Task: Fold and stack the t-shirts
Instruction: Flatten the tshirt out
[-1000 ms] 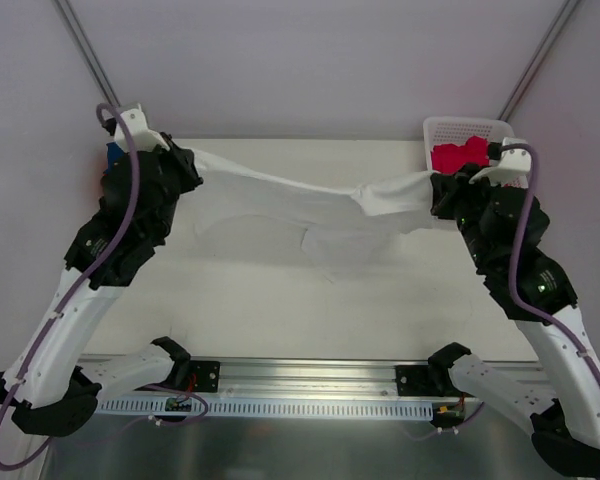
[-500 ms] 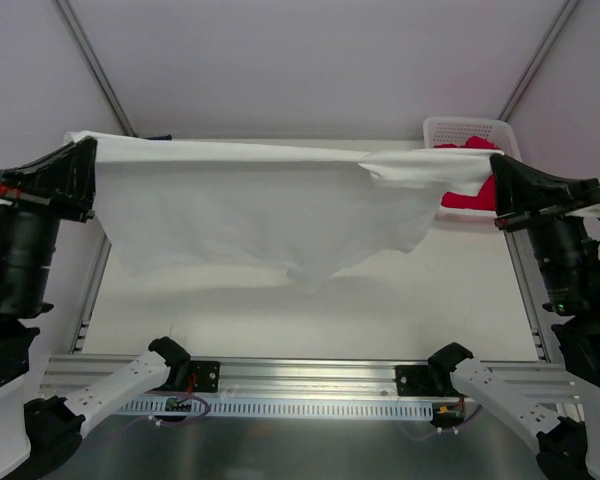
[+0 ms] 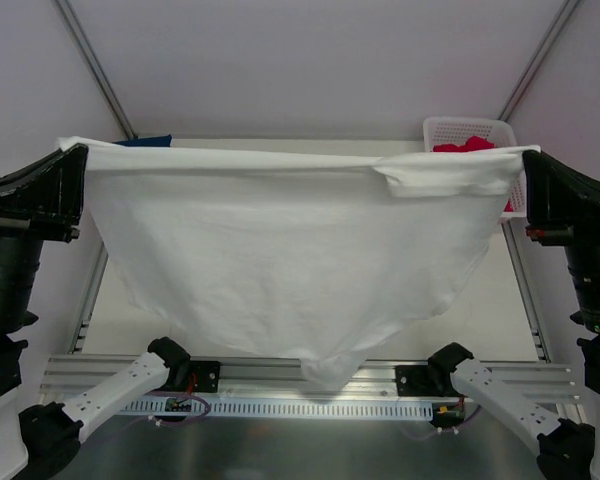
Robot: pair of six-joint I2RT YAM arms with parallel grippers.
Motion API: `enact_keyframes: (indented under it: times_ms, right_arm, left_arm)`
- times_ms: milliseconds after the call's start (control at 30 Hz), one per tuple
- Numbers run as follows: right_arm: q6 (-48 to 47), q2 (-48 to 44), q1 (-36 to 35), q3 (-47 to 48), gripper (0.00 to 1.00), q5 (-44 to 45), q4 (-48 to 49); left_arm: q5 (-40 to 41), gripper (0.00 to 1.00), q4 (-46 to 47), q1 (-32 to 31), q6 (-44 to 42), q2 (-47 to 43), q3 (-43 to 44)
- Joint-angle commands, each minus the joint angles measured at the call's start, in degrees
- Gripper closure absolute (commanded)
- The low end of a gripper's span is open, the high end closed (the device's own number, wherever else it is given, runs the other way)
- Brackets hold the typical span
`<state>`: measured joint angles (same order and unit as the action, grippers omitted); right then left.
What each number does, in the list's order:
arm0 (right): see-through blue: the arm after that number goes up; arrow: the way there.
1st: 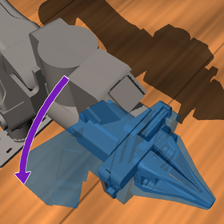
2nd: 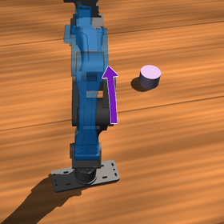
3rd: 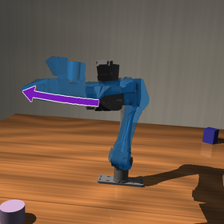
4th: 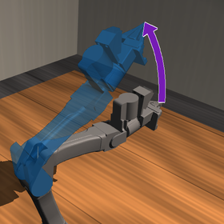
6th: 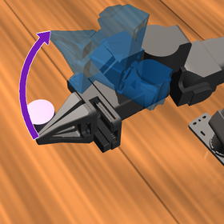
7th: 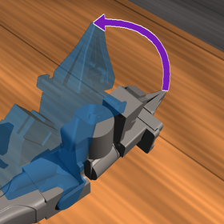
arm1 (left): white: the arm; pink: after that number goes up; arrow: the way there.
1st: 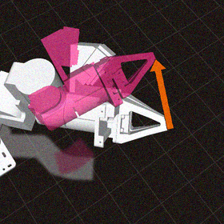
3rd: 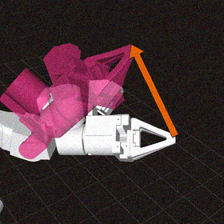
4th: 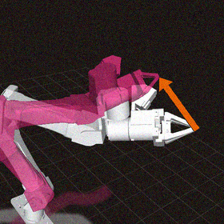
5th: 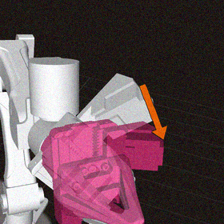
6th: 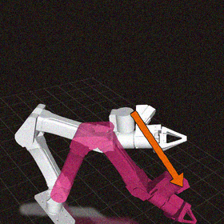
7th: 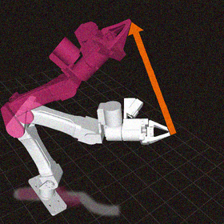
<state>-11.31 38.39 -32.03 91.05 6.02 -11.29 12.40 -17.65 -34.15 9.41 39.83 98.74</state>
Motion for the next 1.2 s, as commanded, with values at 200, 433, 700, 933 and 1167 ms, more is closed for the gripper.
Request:
enact_keyframes:
  times_ms: [200, 433, 700, 933, 1167]
  right_arm:
    - [-5.29, 13.71, 0.21, 3.87, 1.0, 9.88, 1.01]
    - [-6.98, 23.91, 3.72, 7.83, 1.0, 11.21, 0.39]
    - [1.99, 37.18, 18.75, 16.52, 1.0, -0.13, -2.86]
    - [3.05, 47.47, 24.29, 31.54, 1.0, -0.66, -4.8]
    - [1.65, 36.95, 22.02, 10.97, 1.0, 1.53, 10.92]
  left_arm:
    - [6.58, 1.0, 4.82, 0.14, -2.37, 16.66, -0.57]
    - [-2.54, 1.0, 4.82, 7.86, 1.92, 30.11, 4.97]
    - [-12.92, 1.0, 1.66, 16.83, 5.88, 48.21, 22.88]
    - [-22.68, 1.0, -3.36, 27.19, 12.46, 61.23, 41.09]
    - [-24.71, 1.0, -2.66, 29.14, 14.67, 58.61, 36.54]
